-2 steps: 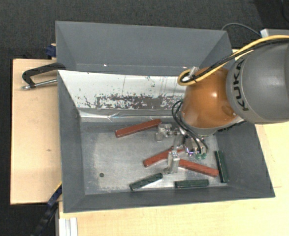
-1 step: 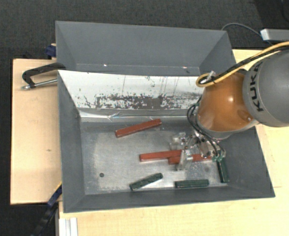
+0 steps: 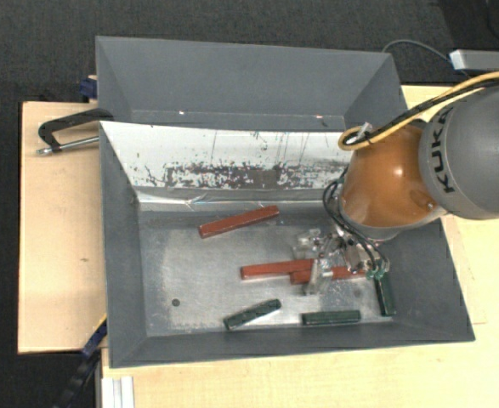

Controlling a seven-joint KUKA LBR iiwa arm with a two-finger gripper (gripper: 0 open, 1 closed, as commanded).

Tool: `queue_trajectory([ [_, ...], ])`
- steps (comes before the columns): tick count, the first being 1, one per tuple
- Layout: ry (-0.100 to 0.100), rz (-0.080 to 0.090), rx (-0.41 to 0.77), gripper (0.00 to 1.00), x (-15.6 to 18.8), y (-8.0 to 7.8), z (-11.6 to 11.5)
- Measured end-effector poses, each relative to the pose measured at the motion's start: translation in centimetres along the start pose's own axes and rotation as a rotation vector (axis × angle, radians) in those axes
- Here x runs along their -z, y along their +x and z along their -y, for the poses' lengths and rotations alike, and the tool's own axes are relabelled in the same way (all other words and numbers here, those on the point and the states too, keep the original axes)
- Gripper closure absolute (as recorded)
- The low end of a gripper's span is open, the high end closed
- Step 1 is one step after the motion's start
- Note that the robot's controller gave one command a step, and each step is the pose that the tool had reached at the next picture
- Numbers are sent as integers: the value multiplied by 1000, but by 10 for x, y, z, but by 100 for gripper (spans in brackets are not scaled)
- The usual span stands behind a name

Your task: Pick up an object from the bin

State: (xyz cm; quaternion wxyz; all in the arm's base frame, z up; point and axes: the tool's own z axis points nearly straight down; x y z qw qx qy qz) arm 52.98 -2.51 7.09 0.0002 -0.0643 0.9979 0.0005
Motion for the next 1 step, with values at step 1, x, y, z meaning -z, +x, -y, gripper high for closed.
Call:
queue_trajectory([
  [1, 3, 13, 315, 100, 146, -42, -28],
])
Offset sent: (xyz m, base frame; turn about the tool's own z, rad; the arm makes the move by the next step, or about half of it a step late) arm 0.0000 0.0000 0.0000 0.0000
